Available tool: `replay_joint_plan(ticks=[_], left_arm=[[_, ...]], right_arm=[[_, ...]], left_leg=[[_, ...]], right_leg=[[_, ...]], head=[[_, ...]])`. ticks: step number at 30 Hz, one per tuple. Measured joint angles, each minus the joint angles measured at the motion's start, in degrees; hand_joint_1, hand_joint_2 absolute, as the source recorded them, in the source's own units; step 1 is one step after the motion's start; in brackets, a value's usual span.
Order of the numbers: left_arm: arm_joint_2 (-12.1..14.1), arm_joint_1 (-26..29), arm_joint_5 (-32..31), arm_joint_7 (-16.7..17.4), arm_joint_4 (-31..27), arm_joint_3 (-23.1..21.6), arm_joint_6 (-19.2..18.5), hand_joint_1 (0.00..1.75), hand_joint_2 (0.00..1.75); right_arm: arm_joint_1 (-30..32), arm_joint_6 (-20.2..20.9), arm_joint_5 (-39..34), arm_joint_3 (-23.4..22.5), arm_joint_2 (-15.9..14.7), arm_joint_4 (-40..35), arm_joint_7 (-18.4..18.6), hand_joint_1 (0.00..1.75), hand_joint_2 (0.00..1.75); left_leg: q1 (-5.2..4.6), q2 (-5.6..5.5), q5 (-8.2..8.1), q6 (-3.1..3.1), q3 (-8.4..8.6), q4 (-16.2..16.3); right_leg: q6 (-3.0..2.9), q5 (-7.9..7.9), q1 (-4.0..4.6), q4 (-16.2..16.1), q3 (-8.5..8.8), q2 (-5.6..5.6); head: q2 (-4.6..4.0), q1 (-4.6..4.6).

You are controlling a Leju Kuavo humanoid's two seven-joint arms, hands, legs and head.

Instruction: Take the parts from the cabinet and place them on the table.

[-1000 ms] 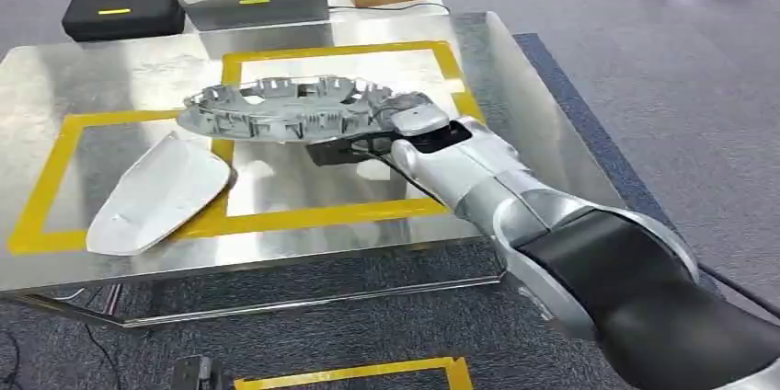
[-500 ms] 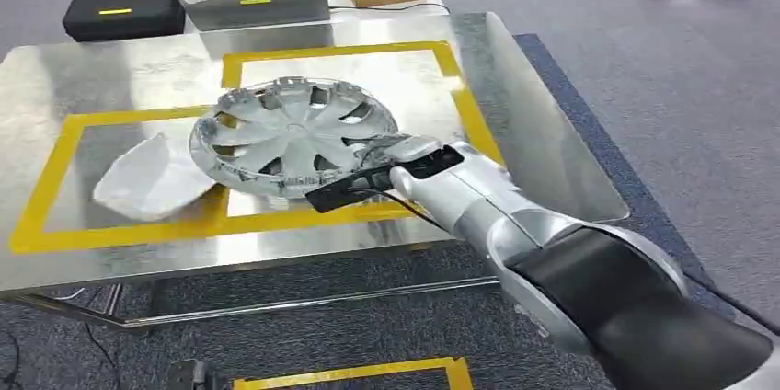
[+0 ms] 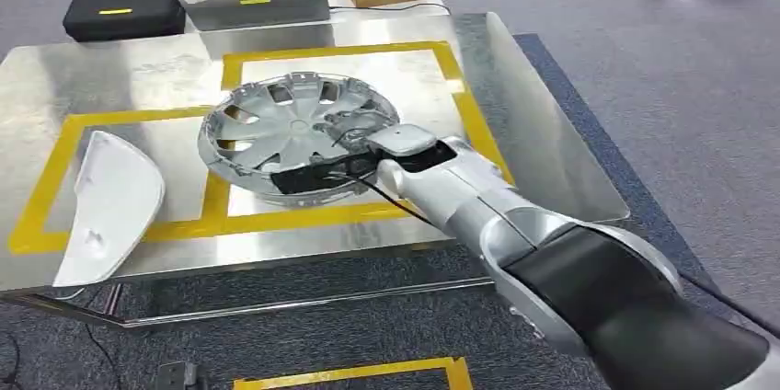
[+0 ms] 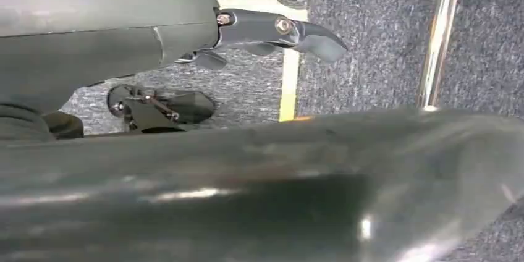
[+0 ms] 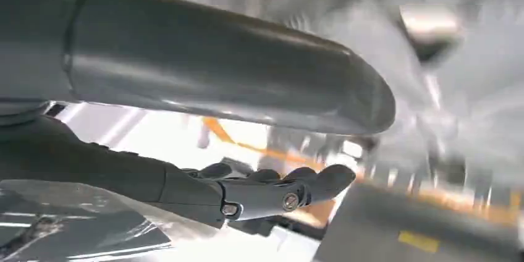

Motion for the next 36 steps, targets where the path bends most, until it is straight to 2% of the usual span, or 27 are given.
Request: replay_joint_plan(ticks=[4,6,10,14,19,23,26,30,31,32,33,34,36], left_arm=[[0.20,0.30,0.13,-0.85,0.00,0.35,0.42,0.00,0.00],[0.28,0.58,0.17,-1.13,0.00,0.42,0.70,0.00,0.00],[0.41,1.03,0.33,-2.39,0.00,0.83,1.52,0.00,0.00],[0.55,1.58,0.83,-3.85,0.00,1.46,2.25,0.00,0.00],[0.77,2.37,1.53,-5.38,0.02,2.89,3.19,0.00,0.00],[0.89,3.03,2.29,-7.30,0.02,4.15,3.65,0.00,0.00],[0.98,3.63,2.54,-7.71,0.00,5.05,4.43,0.00,0.00],[1.20,4.29,3.04,-7.65,0.00,6.65,5.25,0.00,0.00],[1.25,4.45,3.15,-7.52,0.00,7.10,5.53,0.00,0.00],[1.29,4.48,3.26,-7.39,0.00,7.50,5.73,0.00,0.00],[1.33,4.52,3.34,-7.23,-0.02,7.95,5.77,0.00,0.00],[1.38,4.53,3.54,-7.19,-0.02,8.33,5.79,0.00,0.00],[1.44,4.62,3.69,-7.17,-0.07,9.31,5.75,0.00,0.00]], right_arm=[[-0.94,-8.94,-5.70,-3.56,-0.79,-2.87,1.88,0.00,0.00],[-1.02,-12.66,-8.42,-5.89,-2.18,-5.94,1.94,0.00,0.00],[0.44,-17.70,-14.50,-10.07,-4.94,-12.15,0.69,0.00,0.00],[6.10,-19.56,-23.41,-14.12,-8.03,-21.43,-2.37,0.00,0.00],[19.39,-21.63,-36.31,-19.52,-11.91,-37.52,-6.98,0.00,0.00],[33.85,-24.79,-42.26,-23.46,-14.12,-50.69,-12.95,0.00,0.00],[44.43,-26.63,-45.41,-26.04,-14.58,-58.71,-17.17,0.00,0.00],[60.35,-28.26,-47.42,-29.13,-14.51,-69.16,-23.55,0.00,0.00],[63.33,-28.71,-47.55,-29.81,-14.32,-71.28,-24.24,0.00,0.00],[65.84,-29.13,-47.58,-30.36,-14.12,-72.83,-24.59,0.00,0.00],[68.22,-29.65,-47.58,-30.94,-14.12,-74.13,-24.96,0.00,0.00],[70.40,-30.22,-47.82,-31.34,-14.10,-75.08,-25.18,0.00,0.00],[75.13,-31.36,-48.76,-32.11,-13.57,-76.30,-25.86,0.00,0.00]], left_leg=[[-0.01,-0.01,0.00,0.00,0.02,0.01],[-0.02,-0.02,0.00,0.00,0.02,0.01],[-0.03,-0.01,-0.05,0.07,0.02,0.01],[-0.03,-0.03,-0.10,0.14,0.04,0.02],[-0.07,-0.05,-0.31,0.20,0.06,0.09],[-0.10,-0.13,-0.58,0.51,0.15,0.19],[-0.21,-0.14,-0.83,0.78,0.16,0.41],[-0.46,-0.18,-1.23,1.45,0.24,0.60],[-0.48,-0.17,-0.84,1.70,0.44,0.41],[0.19,-0.10,-0.07,2.09,1.24,-0.95],[0.08,0.17,0.26,2.29,1.56,-1.35],[0.08,0.23,0.39,2.49,1.60,-1.49],[-0.08,0.28,0.33,2.57,1.58,-1.43]], right_leg=[[0.00,0.00,0.00,0.00,0.00,-0.01],[0.00,0.00,0.00,-0.01,0.02,-0.02],[0.00,0.00,0.00,-0.06,0.02,0.00],[0.13,-0.08,0.00,-0.08,0.07,-0.04],[0.21,-0.14,-0.06,-0.18,0.11,-0.04],[0.55,-0.36,-0.11,-0.23,0.32,-0.17],[0.78,-0.50,-0.22,-0.23,0.38,-0.17],[1.29,-0.72,-0.48,-0.45,0.93,-0.30],[1.70,-0.33,-0.48,-0.69,1.18,-0.24],[1.90,-0.80,-0.40,-0.63,0.81,-0.12],[1.93,-1.95,-0.29,0.11,0.45,-0.30],[1.83,-4.27,-0.18,3.23,-0.59,-0.25],[1.90,-8.93,-0.20,13.02,-4.34,-0.29]], head=[[0.00,0.02],[0.00,0.02],[0.00,0.00],[0.00,0.02],[0.00,-0.02],[0.00,0.02],[0.00,-0.02],[0.00,0.00],[0.00,-0.07],[0.00,0.04],[0.00,0.13],[0.00,0.24],[0.00,0.20]])
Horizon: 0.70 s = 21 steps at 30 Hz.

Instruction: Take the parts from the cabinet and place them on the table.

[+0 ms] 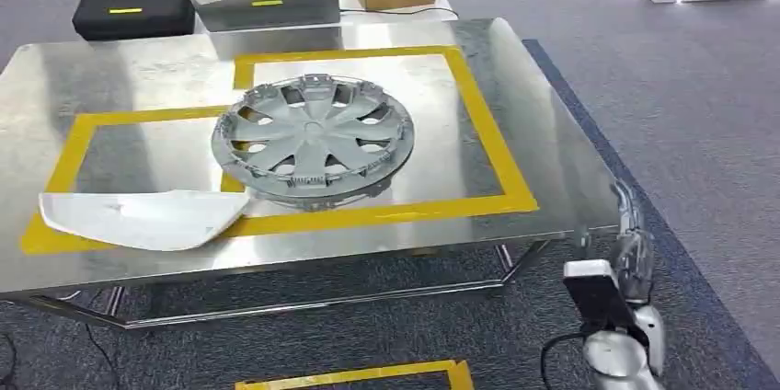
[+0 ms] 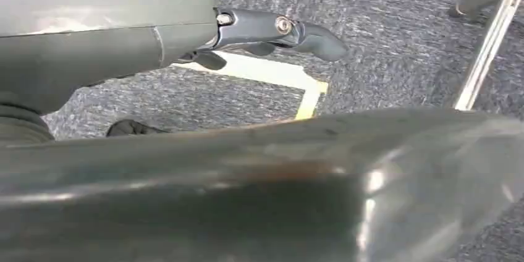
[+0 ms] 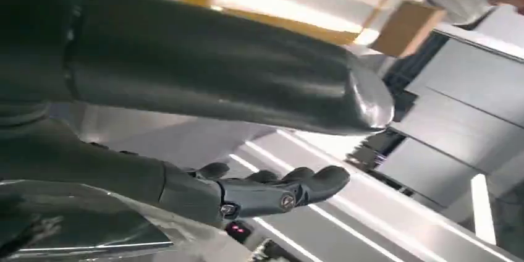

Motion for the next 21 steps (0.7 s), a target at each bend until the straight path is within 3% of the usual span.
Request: replay_joint_plan(ticks=[1,2,3,5,6,7,9,11,12,13,15,16,17,18,20,21], left_arm=[[0.04,0.06,-0.19,0.19,-0.07,0.50,0.32,0.00,0.00],[0.09,0.17,-0.55,0.53,-0.11,0.87,0.72,0.00,0.00],[0.15,0.35,-0.68,0.68,-0.20,1.27,0.83,0.00,0.00],[0.11,0.79,-1.29,0.98,-0.63,2.25,0.81,0.00,0.00],[0.07,0.93,-1.68,1.05,-0.98,2.77,0.79,0.00,0.00],[0.00,1.00,-2.01,1.07,-1.27,3.21,0.74,0.00,0.00],[-0.35,1.02,-2.97,1.09,-1.88,4.61,0.48,0.00,0.00],[-0.63,1.12,-3.80,1.09,-2.40,5.84,0.35,0.00,0.00],[-0.79,1.13,-4.35,1.07,-2.64,6.49,0.24,0.00,0.00],[-0.96,1.08,-4.90,1.05,-2.82,7.04,0.13,0.00,0.00],[-1.07,0.97,-6.00,1.03,-3.04,8.22,-0.28,0.00,0.00],[-1.16,0.92,-6.54,0.98,-3.06,8.81,-0.68,0.00,0.00],[-1.22,0.88,-7.00,0.72,-3.08,9.33,-1.10,0.00,0.00],[-1.27,0.82,-7.26,0.46,-3.13,9.88,-1.38,0.00,0.00],[-1.25,0.51,-7.87,-0.04,-3.26,10.97,-1.86,0.00,0.00],[-1.25,0.22,-8.13,-0.11,-3.28,11.38,-1.95,0.00,0.00]], right_arm=[[2.08,-0.59,-0.43,-0.54,0.24,-0.13,0.17,0.00,0.00],[3.94,-0.89,-1.06,-1.15,0.56,-0.07,0.27,0.00,0.00],[5.57,-1.07,-1.84,-1.86,1.01,0.11,-0.20,0.00,0.00],[8.13,-1.40,-4.01,-3.88,2.57,1.00,-1.02,0.00,0.00],[8.84,-1.03,-5.04,-5.32,3.79,2.02,-1.76,0.00,0.00],[9.33,0.19,-6.23,-6.59,4.89,3.07,-2.35,0.00,0.00],[10.16,4.32,-8.52,-11.79,8.68,5.67,-3.48,0.00,0.00],[10.11,5.95,-7.75,-17.69,12.42,8.82,-3.12,0.00,0.00],[9.75,6.03,-6.74,-20.70,13.94,11.09,-2.93,0.00,0.00],[9.34,6.52,-5.83,-23.35,14.98,13.76,-2.99,0.00,0.00],[7.81,8.89,-3.13,-29.26,16.65,21.02,-3.44,0.00,0.00],[7.06,9.71,-1.17,-32.36,17.20,24.87,-4.57,0.00,0.00],[6.50,10.26,1.52,-34.83,17.27,28.32,-5.20,0.00,0.00],[5.73,10.30,3.97,-37.52,17.27,31.71,-4.98,0.00,0.00],[4.22,10.08,8.54,-43.04,17.24,39.01,-3.93,0.00,0.00],[3.30,9.91,10.16,-45.12,17.24,42.62,-3.65,0.00,0.00]], left_leg=[[-0.05,-0.01,0.00,0.00,-0.02,0.02],[-0.06,-0.05,-0.01,-0.01,0.00,0.04],[-0.04,-0.07,-0.04,-0.05,0.01,0.10],[0.07,-0.10,-0.36,-0.53,0.00,0.57],[0.06,-0.07,-0.71,-0.95,-0.05,0.99],[-0.19,-0.13,-0.95,-1.33,-0.47,1.32],[-0.33,-0.14,-0.95,-1.53,-0.32,1.84],[-0.28,-0.24,-1.10,-1.95,-0.54,2.09],[-0.17,-0.05,-2.37,-2.38,-0.82,2.89],[-0.09,0.04,-4.82,-2.79,-1.69,5.47],[0.23,0.05,-10.13,-3.29,-4.81,14.26],[0.31,0.04,-11.60,-3.39,-5.86,17.82],[0.34,0.04,-11.47,-3.45,-5.75,18.73],[0.39,0.05,-10.09,-3.40,-4.55,17.28],[0.54,0.06,-5.17,-3.20,0.85,7.95],[0.59,0.06,-3.62,-3.08,4.08,2.44]], right_leg=[[0.10,-1.02,0.00,3.26,-1.26,0.00],[0.15,-0.57,0.00,3.88,-1.30,-0.01],[0.17,0.96,-0.04,2.09,-0.07,-0.03],[0.10,5.48,-0.23,-8.10,5.80,-0.17],[0.06,5.07,-0.26,-12.49,8.17,-0.27],[-0.35,4.88,0.16,-12.75,9.61,-0.02],[-1.10,4.66,0.05,-12.94,9.33,0.04],[-1.65,4.95,-0.26,-12.96,9.02,-0.09],[-2.05,5.13,-0.32,-13.05,8.89,-0.30],[-2.43,5.31,-0.33,-13.05,8.63,-0.37],[-2.86,5.77,-0.20,-13.01,7.87,-0.66],[-2.88,6.09,-0.14,-13.00,7.48,-0.79],[-2.87,6.32,-0.14,-12.99,7.18,-0.99],[-2.83,6.66,-0.14,-12.98,6.86,-1.07],[-2.58,7.36,-0.16,-12.96,6.19,-1.17],[-2.34,7.78,-0.14,-12.96,5.97,-1.15]], head=[[0.00,0.02],[0.00,0.02],[0.00,0.04],[0.00,0.02],[0.00,0.05],[0.00,0.09],[0.00,-0.04],[0.00,-0.02],[0.00,-0.13],[0.00,-0.39],[0.00,-0.50],[0.00,-0.57],[0.00,-0.57],[0.00,-0.59],[0.00,-0.55],[0.00,-0.59]])
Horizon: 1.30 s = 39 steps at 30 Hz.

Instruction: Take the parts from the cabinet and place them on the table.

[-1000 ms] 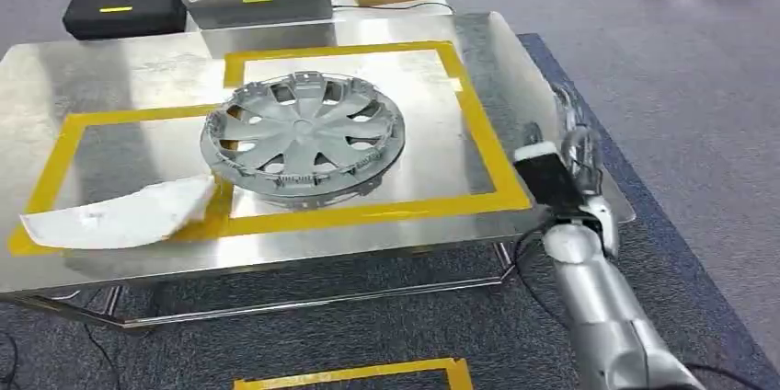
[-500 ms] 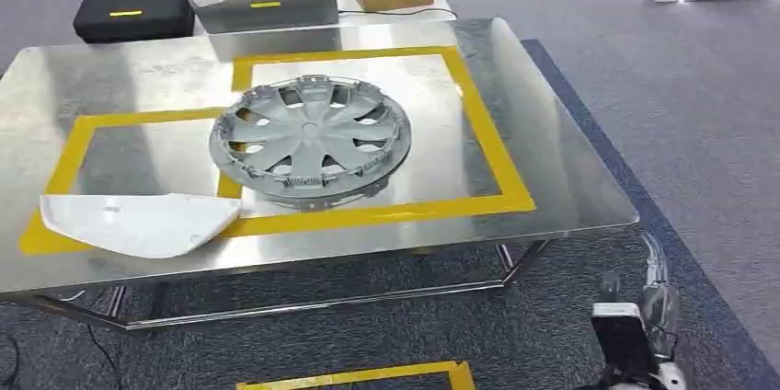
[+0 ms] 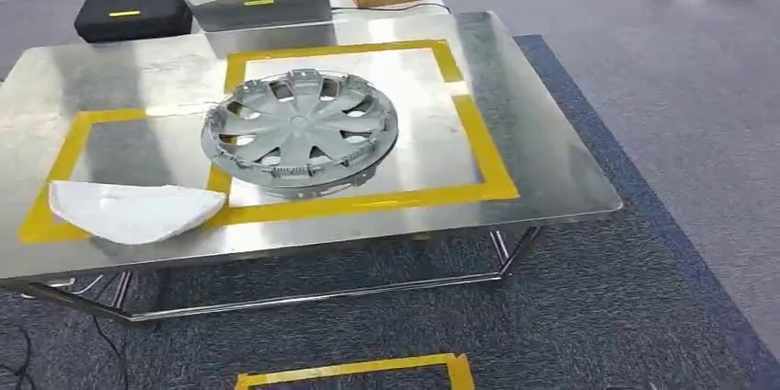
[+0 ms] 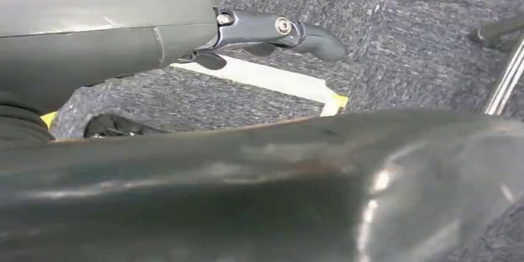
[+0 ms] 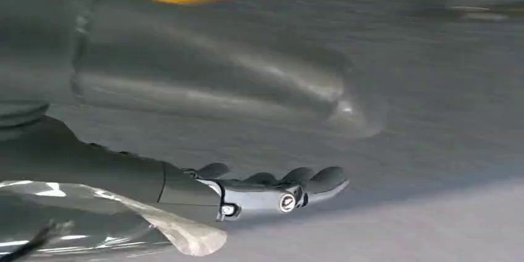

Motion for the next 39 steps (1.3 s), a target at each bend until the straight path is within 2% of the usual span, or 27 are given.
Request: replay_joint_plan(ticks=[1,5,6,7,9,10,11,13,14,15,17,20,21,22,23,24,25,26,27,28,30,31,32,35,36,37,39], left_arm=[[-0.02,-0.31,-0.24,-0.07,0.00,0.37,-0.07,0.00,0.00],[-0.04,-0.44,-0.55,-0.33,-0.02,1.40,-0.20,0.00,0.00],[-0.04,-0.59,-0.99,-0.37,-0.04,1.86,-0.26,0.00,0.00],[-0.06,-0.71,-1.46,-0.37,-0.15,2.27,-0.28,0.00,0.00],[-0.09,-0.64,-2.47,-0.16,-0.17,2.97,-0.24,0.00,0.00],[-0.11,-0.59,-3.02,0.31,-0.17,3.28,-0.13,0.00,0.00],[-0.15,-0.58,-3.58,0.63,-0.17,3.65,0.07,0.00,0.00],[-0.20,-0.59,-4.11,0.90,-0.17,4.22,0.22,0.00,0.00],[-0.24,-0.59,-4.26,1.14,-0.17,4.55,0.26,0.00,0.00],[-0.28,-0.59,-4.35,1.16,-0.17,4.75,0.33,0.00,0.00],[-0.55,-0.65,-4.55,1.27,-0.18,4.92,0.37,0.00,0.00],[-0.76,-0.61,-5.75,1.62,-0.17,5.47,0.37,0.00,0.00],[-0.74,-0.52,-5.94,1.64,-0.20,5.66,0.37,0.00,0.00],[-0.76,-0.38,-6.32,1.68,-0.24,5.93,0.35,0.00,0.00],[-0.77,-0.25,-6.73,1.68,-0.28,6.21,0.31,0.00,0.00],[-0.76,-0.19,-7.13,1.68,-0.28,6.41,0.15,0.00,0.00],[-0.77,-0.22,-7.57,1.66,-0.31,6.65,0.09,0.00,0.00],[-0.77,-0.25,-8.09,1.62,-0.35,6.95,-0.11,0.00,0.00],[-0.76,-0.26,-8.37,1.49,-0.44,7.21,-0.24,0.00,0.00],[-0.77,-0.28,-8.72,1.40,-0.52,7.41,-0.37,0.00,0.00],[-0.77,-0.37,-9.15,1.27,-0.79,7.76,-0.50,0.00,0.00],[-0.87,-0.48,-9.34,1.22,-0.81,7.87,-0.55,0.00,0.00],[-1.01,-0.59,-9.69,1.20,-0.83,7.98,-0.66,0.00,0.00],[-1.05,-0.88,-10.51,1.18,-0.90,8.18,-0.59,0.00,0.00],[-1.09,-0.83,-10.62,1.20,-0.90,8.22,-0.57,0.00,0.00],[-1.11,-0.96,-10.73,1.20,-0.90,8.29,-0.46,0.00,0.00],[-1.09,-1.04,-10.93,1.18,-0.90,8.48,-0.39,0.00,0.00]], right_arm=[[-0.48,-0.11,0.75,-1.44,-0.07,2.50,-0.02,0.00,0.00],[-2.01,-0.94,2.99,-5.99,-0.11,9.93,0.54,0.00,0.00],[-2.67,-1.25,4.71,-7.12,-0.37,12.18,1.62,0.00,0.00],[-3.21,-1.34,6.75,-8.20,-0.50,14.54,2.87,0.00,0.00],[-4.39,-1.55,10.44,-9.91,-0.94,18.65,5.65,0.00,0.00],[-5.08,-1.58,12.03,-10.57,-1.22,20.75,6.98,0.00,0.00],[-5.88,-1.60,13.36,-11.29,-1.53,23.07,8.39,0.00,0.00],[-6.94,-1.58,14.41,-12.43,-1.92,26.43,9.66,0.00,0.00],[-7.40,-1.60,14.61,-12.93,-2.08,27.74,10.01,0.00,0.00],[-7.85,-1.60,14.78,-13.36,-2.19,28.71,10.07,0.00,0.00],[-8.88,-1.60,15.20,-13.96,-2.45,30.12,10.54,0.00,0.00],[-10.17,-1.31,15.79,-15.24,-2.67,32.54,11.19,0.00,0.00],[-10.29,-1.09,15.83,-15.55,-2.62,33.12,11.19,0.00,0.00],[-10.59,-0.85,16.03,-15.99,-2.67,33.59,11.10,0.00,0.00],[-10.77,-0.53,16.22,-16.42,-2.67,34.07,10.91,0.00,0.00],[-10.87,-0.18,16.33,-16.80,-2.69,34.38,10.69,0.00,0.00],[-11.04,0.17,16.64,-17.19,-2.71,34.69,10.45,0.00,0.00],[-11.29,0.46,16.99,-17.63,-2.73,34.90,10.38,0.00,0.00],[-11.53,0.83,17.38,-18.00,-2.75,35.23,10.38,0.00,0.00],[-11.80,1.03,17.73,-18.28,-2.75,35.54,10.38,0.00,0.00],[-12.18,1.44,18.37,-18.61,-2.75,36.04,10.47,0.00,0.00],[-12.29,1.66,18.37,-18.77,-2.80,36.15,10.82,0.00,0.00],[-12.46,2.23,18.28,-19.03,-2.91,36.37,11.67,0.00,0.00],[-12.99,4.54,15.86,-20.62,-3.21,37.24,14.36,0.00,0.00],[-13.04,5.17,15.05,-21.40,-3.30,37.52,15.21,0.00,0.00],[-13.12,5.55,14.69,-22.02,-3.39,37.64,15.74,0.00,0.00],[-13.12,6.34,14.78,-22.96,-3.45,37.68,17.42,0.00,0.00]], left_leg=[[-0.28,-0.04,-0.83,0.12,1.61,-3.34],[-0.58,-0.10,0.76,1.28,-0.12,-2.75],[-0.20,0.27,1.67,1.86,-0.63,-3.00],[-0.27,0.27,2.30,2.34,-1.43,-3.00],[-0.54,0.43,3.46,2.86,-2.91,-2.94],[-0.72,0.48,4.08,2.91,-3.75,-2.86],[-0.88,0.62,4.64,2.94,-4.57,-2.73],[-1.12,0.73,5.53,2.92,-6.17,-2.24],[-1.20,0.73,5.86,2.92,-6.88,-1.89],[-1.26,0.71,6.14,2.85,-7.44,-1.57],[-1.56,0.70,6.74,2.43,-8.02,-0.93],[-1.35,0.85,8.21,1.46,-8.84,-0.86],[-1.33,0.72,7.74,1.19,-9.11,-0.42],[-1.28,0.62,5.32,0.64,-9.65,0.73],[-0.97,0.60,1.55,0.25,-10.37,3.75],[-0.71,0.61,-1.95,-0.14,-11.16,7.88],[-0.47,0.62,-4.35,-0.48,-11.89,12.21],[-0.20,0.61,-4.93,-0.81,-12.00,15.18],[0.07,0.62,-3.79,-1.06,-11.43,15.87],[0.37,0.62,-1.26,-1.26,-9.86,14.54],[0.86,0.63,2.66,-1.55,-4.51,6.87],[1.09,0.56,2.20,-1.64,-1.53,2.02],[0.62,0.42,1.27,-1.29,-0.19,-0.90],[0.44,0.40,0.81,-0.39,-1.40,-1.28],[0.68,0.53,1.50,0.60,-2.28,-1.62],[0.70,0.83,2.14,1.32,-2.91,-1.61],[0.46,0.89,3.39,2.13,-4.38,-1.62]], right_leg=[[0.41,0.38,0.25,0.12,-0.25,0.04],[1.99,2.32,0.09,-0.72,-0.14,0.15],[2.23,1.20,-0.08,-0.23,-0.58,0.42],[2.38,-2.24,-0.06,1.52,-1.41,0.45],[2.51,-9.37,0.00,9.52,-3.38,0.56],[2.52,-11.29,0.06,13.68,-4.12,0.57],[2.47,-11.50,0.16,16.56,-4.22,0.57],[2.05,-7.79,0.44,14.96,-0.95,0.57],[1.65,-5.56,0.66,10.59,2.60,0.58],[1.09,-4.77,0.95,5.33,6.34,0.64],[0.16,-6.43,1.29,-3.36,12.20,0.65],[-0.22,-6.28,1.51,-3.98,10.70,0.70],[-0.59,-5.55,0.86,-4.47,10.27,0.32],[-1.03,-5.05,0.94,-4.46,9.74,0.22],[-1.48,-4.46,0.95,-4.42,9.12,0.14],[-1.44,-3.92,0.96,-4.39,8.45,0.05],[-1.41,-3.40,0.98,-4.28,7.69,-0.12],[-1.35,-2.89,0.98,-4.00,6.82,-0.25],[-1.24,-2.49,0.95,-3.65,6.00,-0.32],[-1.07,-2.01,0.90,-3.09,5.40,-0.41],[-0.58,-1.30,0.71,-1.88,3.45,-0.36],[-0.23,-1.05,0.73,-1.25,2.68,-0.36],[0.13,-0.81,0.96,-0.62,1.88,-0.36],[1.29,0.92,0.95,-0.58,0.72,-0.42],[1.73,1.13,0.93,-0.52,0.27,-0.32],[1.94,-1.21,0.77,0.46,-0.33,0.00],[2.01,-8.49,0.87,6.86,-2.34,0.44]], head=[[0.00,-0.02],[0.00,0.04],[0.00,-0.09],[0.00,0.11],[0.00,0.50],[0.00,0.59],[0.00,0.52],[0.00,0.53],[0.00,0.55],[0.00,0.57],[0.00,0.53],[0.00,0.50],[0.00,0.57],[0.02,0.42],[0.00,-0.10],[0.00,-0.04],[0.00,-0.15],[0.00,-0.13],[0.00,-0.15],[0.00,-0.17],[0.00,-0.15],[0.00,-0.22],[0.00,-0.20],[0.00,-0.15],[0.00,-0.08],[0.00,-0.15],[0.00,0.50]])
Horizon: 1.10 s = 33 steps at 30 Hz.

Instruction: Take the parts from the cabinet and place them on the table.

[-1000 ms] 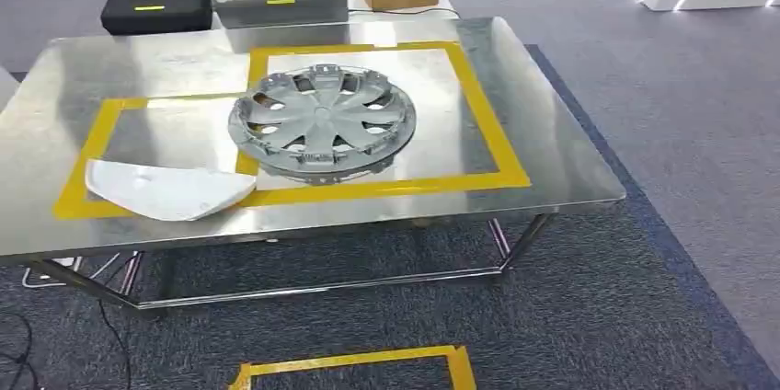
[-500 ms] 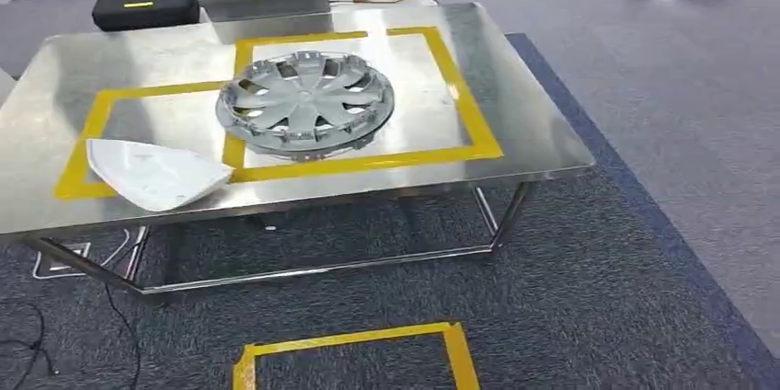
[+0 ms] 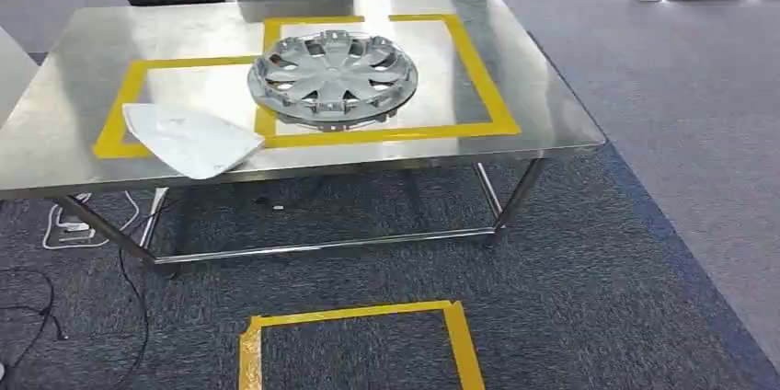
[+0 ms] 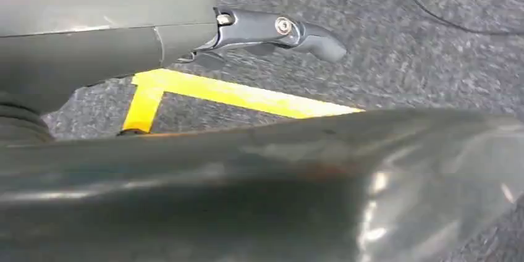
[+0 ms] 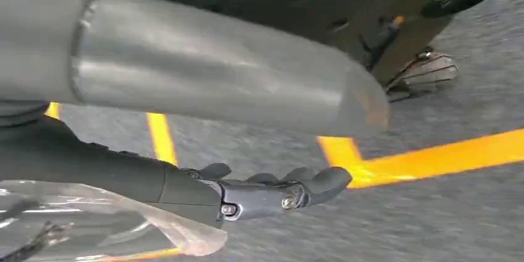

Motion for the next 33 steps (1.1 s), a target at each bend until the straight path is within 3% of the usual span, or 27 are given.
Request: replay_joint_plan(ticks=[1,2,3,4,5,6,7,8,9,11,12,13,14,16,17,18,19,21,22,23,24,27,28,30,31,32,33], left_arm=[[0.00,-0.02,-0.11,-0.02,0.00,0.22,0.07,0.00,0.00],[0.02,-0.08,-0.11,-0.02,0.00,0.33,0.13,0.00,0.00],[0.04,-0.12,-0.13,-0.02,0.00,0.41,0.22,0.00,0.00],[0.09,-0.15,-0.20,0.00,0.00,0.57,0.35,0.00,0.00],[0.09,-0.19,-0.20,0.00,0.00,0.68,0.48,0.00,0.00],[0.09,-0.23,-0.20,-0.02,0.00,0.74,0.59,0.00,0.00],[0.07,-0.30,-0.22,0.00,0.00,0.83,0.59,0.00,0.00],[0.00,-0.41,-0.26,0.00,0.02,0.87,0.61,0.00,0.00],[0.00,-0.49,-0.31,-0.04,0.02,1.03,0.66,0.00,0.00],[0.02,-0.55,-0.41,-0.04,0.02,1.25,0.68,0.00,0.00],[0.04,-0.48,-0.46,-0.04,0.02,1.33,0.68,0.00,0.00],[0.09,-0.52,-0.48,-0.04,0.02,1.53,0.68,0.00,0.00],[0.04,-0.35,-0.46,-0.04,0.02,1.68,0.68,0.00,0.00],[0.00,-0.28,-0.55,-0.04,0.02,1.79,0.72,0.00,0.00],[0.00,-0.35,-0.66,-0.04,0.02,1.90,0.76,0.00,0.00],[0.00,-0.38,-0.81,-0.04,0.02,2.01,0.81,0.00,0.00],[0.00,-0.42,-0.87,-0.07,0.02,2.03,0.83,0.00,0.00],[0.00,-0.44,-0.96,-0.09,0.02,2.08,0.92,0.00,0.00],[0.00,-0.48,-0.98,-0.11,0.02,2.10,0.92,0.00,0.00],[0.00,-0.58,-1.20,-0.13,0.02,2.10,0.81,0.00,0.00],[0.00,-0.57,-1.33,-0.22,0.02,2.12,0.74,0.00,0.00],[0.00,-0.61,-1.68,-0.22,0.02,2.14,0.61,0.00,0.00],[-0.02,-0.65,-1.92,-0.17,0.02,2.19,0.63,0.00,0.00],[-0.02,-0.74,-2.05,0.11,0.04,2.19,1.05,0.00,0.00],[-0.07,-0.74,-2.16,0.15,0.04,2.21,1.36,0.00,0.00],[-0.07,-0.81,-2.16,0.17,0.02,2.21,1.73,0.00,0.00],[-0.07,-0.83,-2.21,0.17,0.02,2.21,1.81,0.00,0.00]], right_arm=[[-0.04,0.11,0.24,-0.32,-0.04,0.13,0.65,0.00,0.00],[-0.08,0.33,0.46,-0.57,-0.11,0.24,1.14,0.00,0.00],[-0.10,0.61,0.78,-0.70,-0.15,0.30,1.83,0.00,0.00],[-0.12,0.78,1.03,-0.85,-0.17,0.37,2.20,0.00,0.00],[-0.16,0.96,1.31,-1.00,-0.20,0.39,2.40,0.00,0.00],[-0.22,1.07,1.49,-1.03,-0.22,0.39,2.42,0.00,0.00],[-0.38,1.14,1.59,-1.05,-0.28,0.39,2.42,0.00,0.00],[-0.59,1.16,1.86,-1.07,-0.35,0.39,2.42,0.00,0.00],[-0.80,1.25,2.31,-1.07,-0.35,0.42,2.25,0.00,0.00],[-1.03,1.33,3.01,-1.05,-0.37,0.61,1.77,0.00,0.00],[-0.81,1.33,3.52,-1.07,-0.35,0.80,1.62,0.00,0.00],[-0.88,1.31,3.76,-1.07,-0.37,0.94,1.33,0.00,0.00],[-0.88,1.22,3.95,-1.07,-0.37,0.94,1.07,0.00,0.00],[-0.97,0.98,4.39,-1.07,-0.37,0.94,0.33,0.00,0.00],[-1.05,0.89,4.41,-1.07,-0.39,0.94,0.08,0.00,0.00],[-1.08,0.94,4.48,-1.07,-0.39,0.96,-0.13,0.00,0.00],[-1.12,1.03,4.52,-1.07,-0.42,1.01,-0.38,0.00,0.00],[-1.22,1.11,4.61,-1.07,-0.44,1.05,-0.64,0.00,0.00],[-1.25,1.27,4.55,-1.07,-0.44,1.05,-0.64,0.00,0.00],[-1.24,1.46,4.48,-1.07,-0.46,1.05,-0.53,0.00,0.00],[-1.29,1.64,4.46,-1.07,-0.46,1.16,-0.15,0.00,0.00],[-1.32,1.83,4.57,-1.07,-0.63,1.27,1.11,0.00,0.00],[-1.30,1.83,4.59,-1.07,-0.74,1.33,1.57,0.00,0.00],[-1.19,1.90,4.52,-1.11,-0.77,1.35,2.09,0.00,0.00],[-1.24,1.92,4.46,-1.16,-0.83,1.35,2.25,0.00,0.00],[-1.27,1.99,4.39,-1.33,-0.85,1.35,2.36,0.00,0.00],[-1.25,2.14,4.35,-1.46,-0.85,1.35,2.40,0.00,0.00]], left_leg=[[-0.23,0.13,0.73,0.16,-0.91,0.03],[-0.45,0.20,1.41,0.27,-1.84,0.08],[-0.70,0.24,2.17,0.33,-2.70,0.10],[-0.92,0.27,2.91,0.37,-3.61,0.15],[-1.14,0.27,3.58,0.36,-4.45,0.20],[-1.30,0.26,4.21,0.33,-5.11,0.20],[-1.37,0.21,4.86,0.25,-5.42,0.21],[-1.67,0.09,5.28,0.00,-5.72,0.50],[-1.79,0.11,5.92,-0.18,-6.03,0.63],[-1.57,0.32,7.23,-0.70,-6.75,0.54],[-1.79,0.25,7.79,-0.99,-7.09,0.66],[-1.48,-0.03,5.98,-1.40,-7.50,1.24],[-1.31,-0.05,2.26,-1.97,-8.01,3.27],[-0.88,-0.04,-4.90,-2.75,-9.34,11.60],[-0.75,-0.04,-6.56,-3.02,-9.77,15.79],[-0.64,-0.04,-6.29,-3.18,-9.58,18.20],[-0.55,-0.04,-4.52,-3.26,-8.62,18.41],[-0.37,-0.03,-0.16,-3.16,-3.92,12.91],[-0.33,-0.06,0.36,-3.04,-0.47,7.89],[-0.48,-0.08,-1.30,-2.80,2.11,3.56],[-0.57,-0.12,-1.87,-2.34,2.76,1.70],[-0.65,-0.09,-1.59,-1.74,1.34,1.07],[-0.23,0.30,-0.86,-0.70,0.78,0.78],[-0.35,0.33,0.31,0.46,-0.72,0.80],[-0.43,0.37,0.90,0.47,-1.45,0.83],[-0.50,0.59,1.21,0.58,-2.28,0.83],[-0.59,0.89,1.79,0.58,-3.08,0.84]], right_leg=[[0.04,-2.81,0.02,4.48,-0.85,0.14],[-0.04,-4.02,0.07,8.03,-1.29,0.16],[-0.20,-3.24,0.12,9.83,-0.86,0.16],[-0.49,-0.86,0.18,9.49,0.59,0.17],[-0.81,1.93,0.32,7.29,3.02,0.17],[-1.32,3.70,0.52,3.37,6.30,0.20],[-1.95,3.46,0.79,-2.25,10.55,0.28],[-2.43,2.13,1.27,-7.94,14.89,0.30],[-2.59,0.84,1.08,-12.32,16.69,0.26],[-2.73,0.86,1.45,-12.27,15.88,0.33],[-3.03,1.69,1.21,-12.52,15.34,0.19],[-3.30,2.22,0.96,-12.42,14.69,-0.22],[-4.00,2.85,0.93,-12.28,13.97,-0.25],[-4.03,4.02,0.98,-11.74,12.21,-0.41],[-3.98,4.48,0.99,-11.30,11.14,-0.57],[-3.92,4.89,0.99,-10.76,10.11,-0.72],[-3.85,5.23,0.98,-10.11,9.19,-0.85],[-3.55,5.92,0.89,-8.57,7.09,-0.86],[-3.36,6.14,0.87,-7.80,6.17,-0.84],[-3.08,6.34,1.16,-7.15,5.34,-0.85],[-2.73,6.77,1.17,-6.84,4.81,-0.83],[-1.81,8.37,1.14,-6.78,3.55,-0.84],[-1.43,7.40,1.07,-6.32,3.00,-0.52],[-1.00,1.20,0.94,-1.68,1.03,0.10],[-0.79,-1.70,0.88,2.29,0.17,0.17],[-0.63,-3.47,0.86,6.43,-0.76,0.17],[-0.51,-3.33,0.84,9.39,-1.15,0.19]], head=[[0.00,0.09],[0.00,0.09],[0.00,0.11],[0.00,0.08],[0.00,0.09],[0.00,0.09],[0.00,0.06],[0.02,0.04],[0.02,0.11],[0.00,0.00],[0.00,0.11],[0.00,-0.04],[0.00,-0.26],[0.00,-0.39],[0.00,-0.37],[0.00,-0.37],[0.00,-0.42],[0.00,-0.37],[0.00,-0.42],[0.00,-0.44],[0.00,-0.24],[0.00,-0.33],[0.00,-0.39],[0.00,0.18],[0.00,0.20],[0.00,0.24],[0.00,0.26]])
